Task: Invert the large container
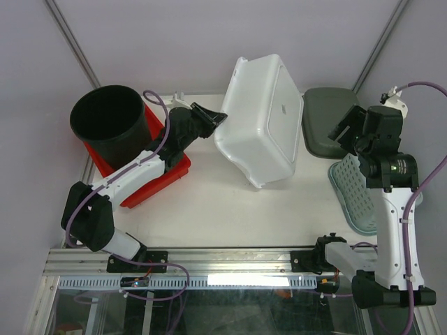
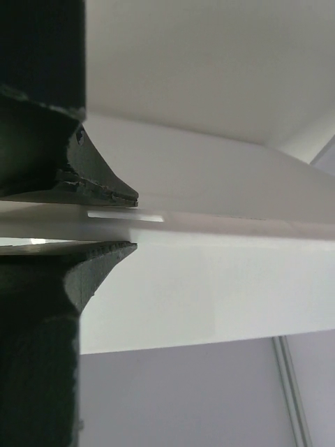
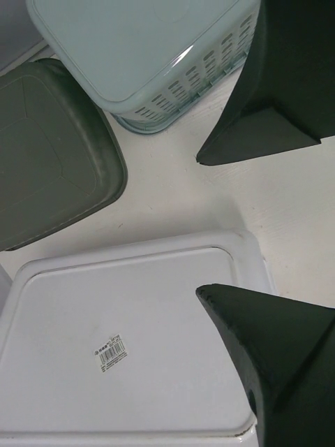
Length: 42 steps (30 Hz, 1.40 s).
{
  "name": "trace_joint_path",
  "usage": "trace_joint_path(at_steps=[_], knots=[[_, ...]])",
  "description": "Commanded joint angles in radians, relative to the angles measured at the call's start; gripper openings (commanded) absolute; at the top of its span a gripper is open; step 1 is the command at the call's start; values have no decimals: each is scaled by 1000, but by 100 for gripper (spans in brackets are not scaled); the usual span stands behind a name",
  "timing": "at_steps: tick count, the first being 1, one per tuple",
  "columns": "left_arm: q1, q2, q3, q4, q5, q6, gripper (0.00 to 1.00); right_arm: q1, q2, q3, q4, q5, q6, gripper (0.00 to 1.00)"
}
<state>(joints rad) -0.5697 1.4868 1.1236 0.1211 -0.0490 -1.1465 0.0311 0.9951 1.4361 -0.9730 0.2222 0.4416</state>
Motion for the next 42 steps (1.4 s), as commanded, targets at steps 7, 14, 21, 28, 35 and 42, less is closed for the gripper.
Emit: trace_joint_path(at_steps=[7, 14, 21, 28, 35, 42], knots=[[-2, -25, -94, -31, -84, 69, 6, -5, -37, -90, 44, -50, 11, 72], [-2, -8, -124, -57, -105, 134, 19, -6, -48, -156, 72, -114, 30, 72], [-4, 70, -125, -69, -75, 197, 16, -5, -56, -208, 72, -145, 16, 72], [-4, 121, -127, -90, -104, 257, 20, -5, -67, -221, 62, -143, 0, 72], [-3, 188, -99, -90, -87, 306, 31, -6, -63, -259, 72, -155, -8, 72], [-3, 245, -62, -94, -58, 330, 41, -4, -55, -245, 65, -126, -28, 72]])
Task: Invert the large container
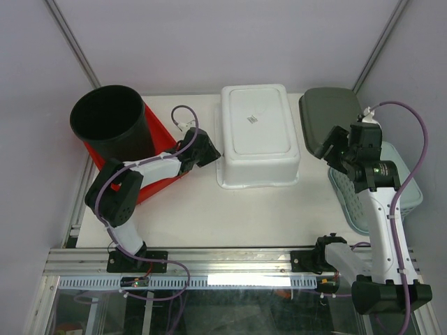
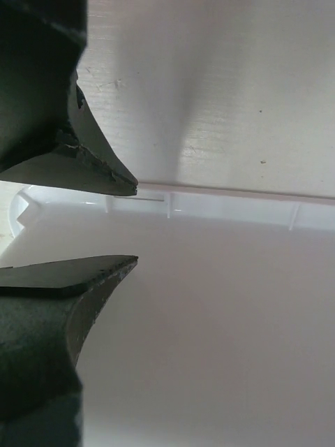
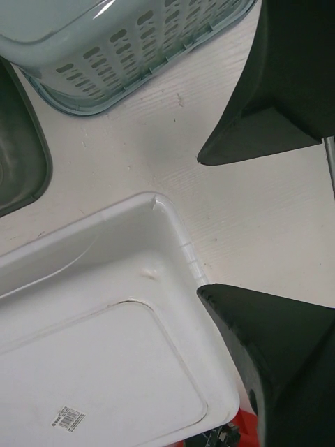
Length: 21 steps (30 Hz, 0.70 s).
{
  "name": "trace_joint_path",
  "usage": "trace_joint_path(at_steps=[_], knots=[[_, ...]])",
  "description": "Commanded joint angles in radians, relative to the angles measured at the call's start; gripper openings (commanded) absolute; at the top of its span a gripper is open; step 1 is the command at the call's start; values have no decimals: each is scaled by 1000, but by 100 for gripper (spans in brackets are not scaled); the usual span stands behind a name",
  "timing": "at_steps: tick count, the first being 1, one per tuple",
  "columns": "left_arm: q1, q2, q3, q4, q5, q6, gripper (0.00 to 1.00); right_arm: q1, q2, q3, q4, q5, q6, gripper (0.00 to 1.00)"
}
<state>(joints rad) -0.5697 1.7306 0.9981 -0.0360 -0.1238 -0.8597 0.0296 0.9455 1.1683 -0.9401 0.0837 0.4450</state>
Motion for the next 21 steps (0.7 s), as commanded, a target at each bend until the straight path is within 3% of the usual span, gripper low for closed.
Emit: trace_joint_path(at_steps=[1, 8, 15, 21], knots=[[-4, 3, 67, 61, 18, 49, 43, -3, -6, 21, 32, 12, -31, 72], [-3, -11, 108, 15, 2, 100, 55, 0, -13, -24, 47, -103, -53, 73], [-4, -123, 125, -65, -64, 180, 59, 22, -47, -111, 98, -273, -47, 73], [-3, -203, 149, -116, -56, 234, 62, 56, -39, -194, 131, -296, -7, 73]])
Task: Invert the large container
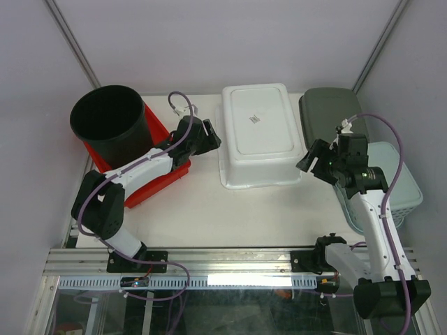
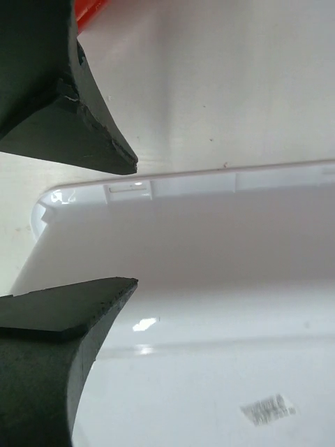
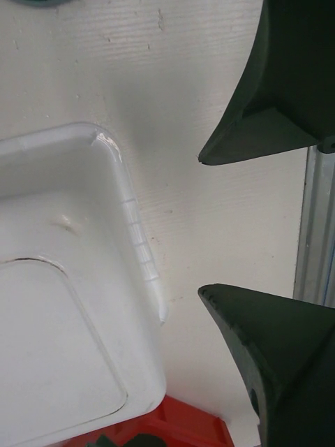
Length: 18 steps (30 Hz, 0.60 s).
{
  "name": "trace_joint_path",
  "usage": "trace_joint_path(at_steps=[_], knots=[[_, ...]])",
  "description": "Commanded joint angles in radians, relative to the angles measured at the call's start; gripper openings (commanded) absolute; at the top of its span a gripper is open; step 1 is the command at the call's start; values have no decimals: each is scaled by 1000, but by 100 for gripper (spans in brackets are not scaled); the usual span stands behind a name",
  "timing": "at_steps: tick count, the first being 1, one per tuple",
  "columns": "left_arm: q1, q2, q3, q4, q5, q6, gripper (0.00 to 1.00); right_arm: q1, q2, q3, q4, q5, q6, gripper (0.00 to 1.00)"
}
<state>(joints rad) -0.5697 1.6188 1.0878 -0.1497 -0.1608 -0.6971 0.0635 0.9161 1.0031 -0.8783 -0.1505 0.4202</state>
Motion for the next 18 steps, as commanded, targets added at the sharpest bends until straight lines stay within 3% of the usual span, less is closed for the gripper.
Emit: trace_joint_path(at_steps=[1, 18], knots=[[-4, -97, 64, -9, -6, 75, 63, 30, -7, -40, 79, -63, 25, 73], [-5, -28, 136, 24, 234, 102, 64, 179, 123, -154, 257, -13, 182, 72]])
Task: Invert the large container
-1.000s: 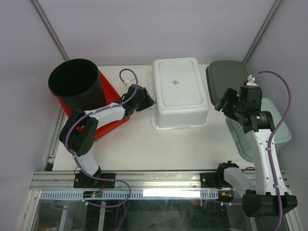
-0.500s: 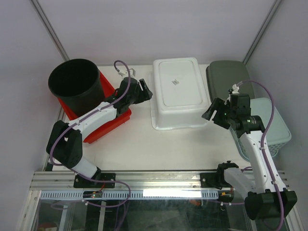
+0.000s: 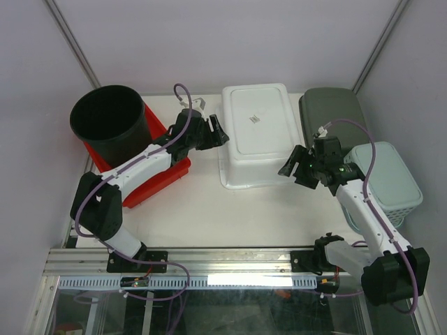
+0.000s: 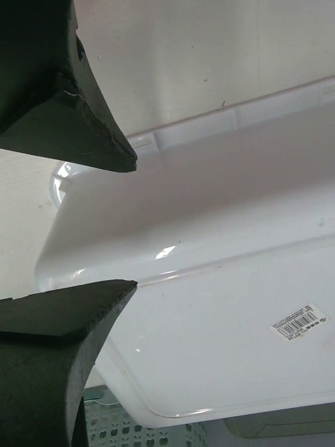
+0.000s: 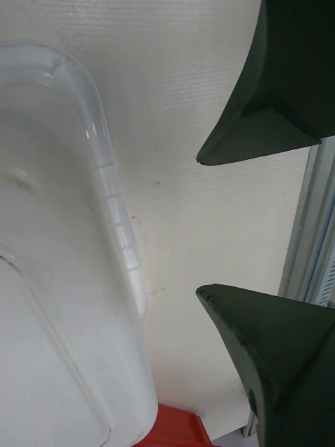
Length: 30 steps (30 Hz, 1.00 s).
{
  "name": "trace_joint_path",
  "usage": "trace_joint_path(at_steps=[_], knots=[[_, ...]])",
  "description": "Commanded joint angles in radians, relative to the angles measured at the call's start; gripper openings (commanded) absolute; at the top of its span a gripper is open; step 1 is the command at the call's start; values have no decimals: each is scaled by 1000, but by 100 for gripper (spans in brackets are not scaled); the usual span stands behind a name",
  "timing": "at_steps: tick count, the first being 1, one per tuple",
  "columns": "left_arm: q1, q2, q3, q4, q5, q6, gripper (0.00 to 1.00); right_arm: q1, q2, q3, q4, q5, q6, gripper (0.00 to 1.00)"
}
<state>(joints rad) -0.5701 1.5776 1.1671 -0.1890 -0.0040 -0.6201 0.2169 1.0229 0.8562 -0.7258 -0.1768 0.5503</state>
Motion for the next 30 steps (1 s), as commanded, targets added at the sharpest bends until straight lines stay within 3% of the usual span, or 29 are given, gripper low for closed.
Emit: trace_joint_path(at_steps=[1, 30], knots=[[-6, 19, 65, 64, 78, 27, 64, 31, 26, -11, 110, 16, 56, 72], [-6, 319, 372, 39, 255, 63, 58, 46, 59, -20, 125, 69, 93, 73]])
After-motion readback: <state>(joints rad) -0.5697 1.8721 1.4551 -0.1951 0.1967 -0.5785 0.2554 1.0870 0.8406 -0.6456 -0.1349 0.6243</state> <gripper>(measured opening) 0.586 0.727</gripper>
